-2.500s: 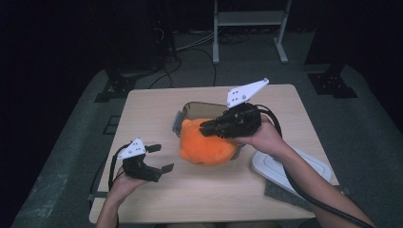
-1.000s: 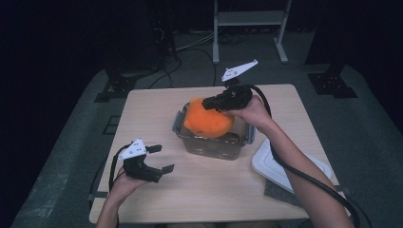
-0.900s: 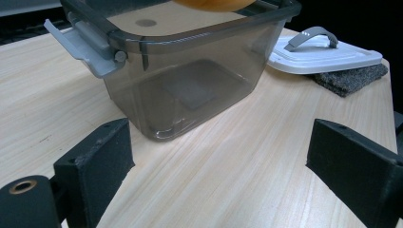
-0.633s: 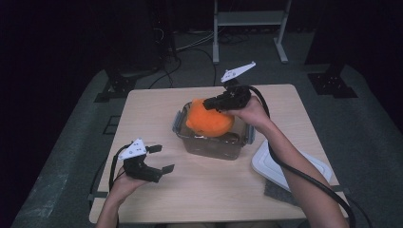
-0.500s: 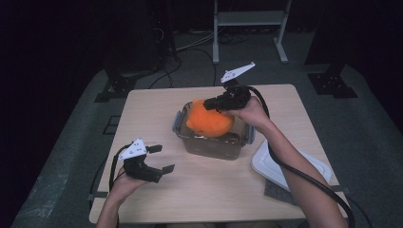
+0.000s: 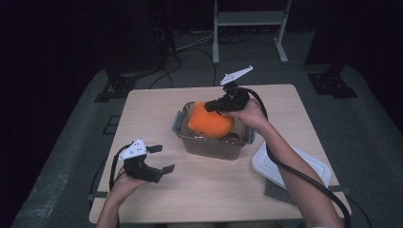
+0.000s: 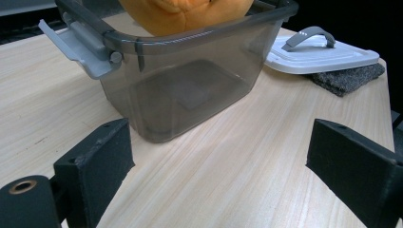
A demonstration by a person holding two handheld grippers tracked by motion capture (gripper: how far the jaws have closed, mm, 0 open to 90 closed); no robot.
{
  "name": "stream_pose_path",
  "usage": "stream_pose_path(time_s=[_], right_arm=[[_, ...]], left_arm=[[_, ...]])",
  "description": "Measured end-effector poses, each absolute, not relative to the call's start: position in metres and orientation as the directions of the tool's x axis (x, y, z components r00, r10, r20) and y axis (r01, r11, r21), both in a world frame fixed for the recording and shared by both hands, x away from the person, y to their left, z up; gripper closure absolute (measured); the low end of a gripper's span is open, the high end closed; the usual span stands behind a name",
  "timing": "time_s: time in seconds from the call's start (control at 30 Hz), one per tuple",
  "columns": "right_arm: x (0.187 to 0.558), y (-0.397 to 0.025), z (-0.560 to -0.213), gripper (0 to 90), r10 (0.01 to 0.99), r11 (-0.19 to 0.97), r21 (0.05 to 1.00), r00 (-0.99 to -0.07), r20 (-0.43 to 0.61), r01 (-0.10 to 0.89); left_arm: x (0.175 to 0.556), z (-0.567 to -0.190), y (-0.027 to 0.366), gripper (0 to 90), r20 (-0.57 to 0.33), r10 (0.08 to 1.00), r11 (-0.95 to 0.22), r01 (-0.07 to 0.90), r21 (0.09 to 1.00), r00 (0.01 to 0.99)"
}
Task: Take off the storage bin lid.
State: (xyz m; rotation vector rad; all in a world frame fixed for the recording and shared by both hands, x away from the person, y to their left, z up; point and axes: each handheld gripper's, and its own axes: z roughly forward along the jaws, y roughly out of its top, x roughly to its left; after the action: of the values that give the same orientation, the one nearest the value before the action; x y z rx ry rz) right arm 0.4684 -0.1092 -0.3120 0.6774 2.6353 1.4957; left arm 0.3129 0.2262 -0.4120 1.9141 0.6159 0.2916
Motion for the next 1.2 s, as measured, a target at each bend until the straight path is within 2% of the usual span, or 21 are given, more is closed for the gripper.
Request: stream_pose_path(time_s=[1.2], right_arm=[[0.478, -0.097, -0.349, 81.6, 0.397, 0.487, 0.775, -0.893, 0.213, 0.402]], left_arm=[[0.313, -0.411, 0.228, 7.5, -0.075, 0.545, -0.304, 0.28, 0.91, 0.835]])
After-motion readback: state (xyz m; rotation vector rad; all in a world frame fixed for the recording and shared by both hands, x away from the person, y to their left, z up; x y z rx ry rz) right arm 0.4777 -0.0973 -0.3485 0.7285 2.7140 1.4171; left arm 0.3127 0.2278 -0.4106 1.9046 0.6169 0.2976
